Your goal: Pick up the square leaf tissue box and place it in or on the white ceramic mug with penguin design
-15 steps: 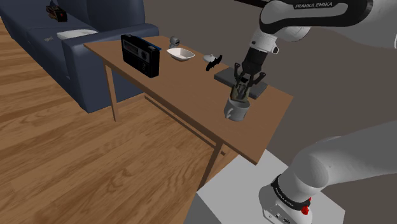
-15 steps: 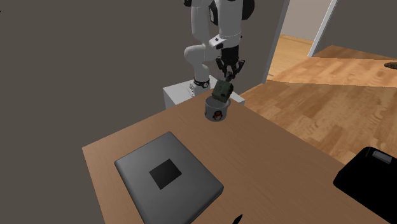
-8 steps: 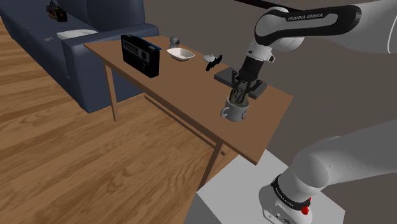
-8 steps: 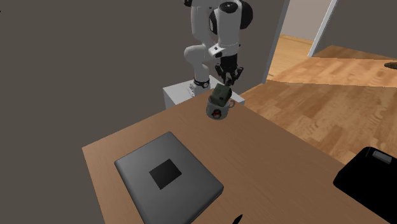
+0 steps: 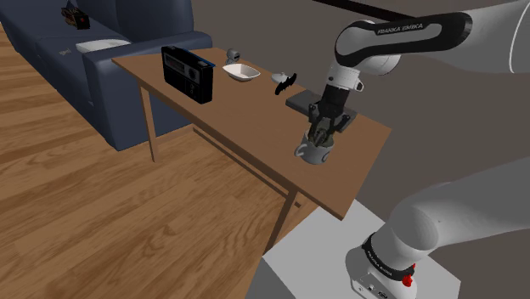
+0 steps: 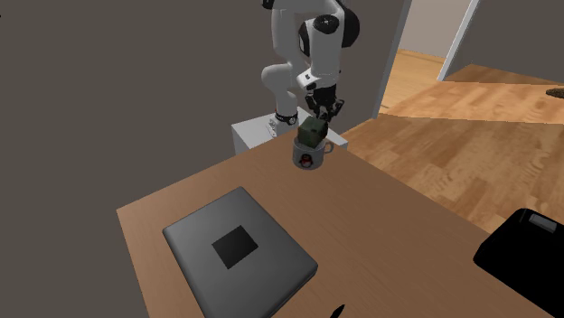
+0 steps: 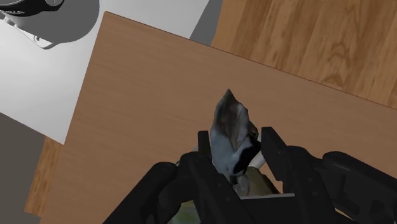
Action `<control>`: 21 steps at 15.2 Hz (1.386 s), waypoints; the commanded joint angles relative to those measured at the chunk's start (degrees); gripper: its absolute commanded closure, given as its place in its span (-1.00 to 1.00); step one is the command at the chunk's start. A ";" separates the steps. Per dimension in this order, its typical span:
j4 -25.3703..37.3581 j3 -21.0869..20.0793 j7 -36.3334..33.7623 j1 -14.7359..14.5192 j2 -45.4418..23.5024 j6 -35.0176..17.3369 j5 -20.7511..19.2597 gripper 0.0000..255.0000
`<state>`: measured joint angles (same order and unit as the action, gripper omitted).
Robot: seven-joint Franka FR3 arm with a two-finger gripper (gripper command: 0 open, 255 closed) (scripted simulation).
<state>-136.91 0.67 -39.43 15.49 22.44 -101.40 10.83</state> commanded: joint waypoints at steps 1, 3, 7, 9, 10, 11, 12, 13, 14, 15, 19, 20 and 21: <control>-1.33 -0.12 0.18 0.51 -0.03 -7.61 -0.47 1.00; -1.33 -0.48 0.30 0.91 -0.03 -7.59 -0.34 1.00; -0.58 -0.36 0.29 1.00 -0.08 -6.84 -0.49 -1.00; -1.33 -0.51 0.31 0.94 -0.03 -7.58 -0.32 -1.00; 0.37 -0.34 0.24 1.14 0.23 -5.60 -0.55 -1.00; 2.13 -0.13 0.17 1.28 0.40 -3.65 -0.78 -1.00; 3.96 0.08 0.11 1.41 0.49 -1.71 -0.99 -1.00; 5.44 0.25 0.06 1.50 0.51 -0.20 -1.14 -1.00; 5.44 0.25 0.06 1.50 0.51 -0.20 -1.14 -1.00; 5.44 0.25 0.06 1.50 0.52 -0.20 -1.14 -1.00; 5.44 0.25 0.06 1.50 0.51 -0.20 -1.14 -1.00; 5.44 0.25 0.06 1.50 0.51 -0.20 -1.14 -1.00; 5.44 0.25 0.06 1.50 0.51 -0.20 -1.14 -1.00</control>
